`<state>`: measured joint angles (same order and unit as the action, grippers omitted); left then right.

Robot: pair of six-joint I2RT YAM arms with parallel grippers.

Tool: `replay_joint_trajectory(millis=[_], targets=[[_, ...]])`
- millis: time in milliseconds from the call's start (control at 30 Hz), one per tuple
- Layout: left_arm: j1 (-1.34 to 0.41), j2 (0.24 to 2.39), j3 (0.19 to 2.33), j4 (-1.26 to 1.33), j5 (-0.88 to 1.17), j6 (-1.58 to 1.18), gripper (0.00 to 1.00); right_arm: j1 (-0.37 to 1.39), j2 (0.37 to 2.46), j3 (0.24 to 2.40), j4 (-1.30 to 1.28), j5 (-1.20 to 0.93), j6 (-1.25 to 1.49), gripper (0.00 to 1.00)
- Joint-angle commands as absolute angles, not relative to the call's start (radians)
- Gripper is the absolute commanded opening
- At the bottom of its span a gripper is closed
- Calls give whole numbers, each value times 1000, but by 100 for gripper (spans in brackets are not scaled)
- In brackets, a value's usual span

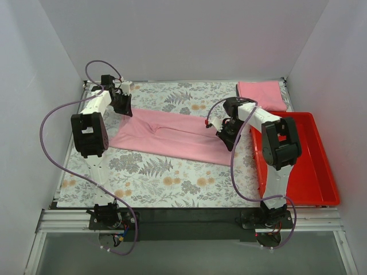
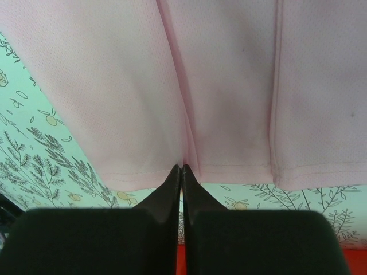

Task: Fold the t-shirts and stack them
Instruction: Fold the tshirt

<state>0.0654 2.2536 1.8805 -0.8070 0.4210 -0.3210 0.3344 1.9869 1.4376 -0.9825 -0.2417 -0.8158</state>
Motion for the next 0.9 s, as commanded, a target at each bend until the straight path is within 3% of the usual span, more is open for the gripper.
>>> replay_joint_trajectory(millis=[0,600,867], targets=[[64,2158,1922,-784,460,-316,0,325,1950,1488,-1019,-256,-828,1],[115,1999,1819,-756,667,-264,0,324,1933,1514,-1081,-321,-874,1],[132,2023,1854,-746,696,-278,0,322,1934,1526,-1081,-304,-884,1]])
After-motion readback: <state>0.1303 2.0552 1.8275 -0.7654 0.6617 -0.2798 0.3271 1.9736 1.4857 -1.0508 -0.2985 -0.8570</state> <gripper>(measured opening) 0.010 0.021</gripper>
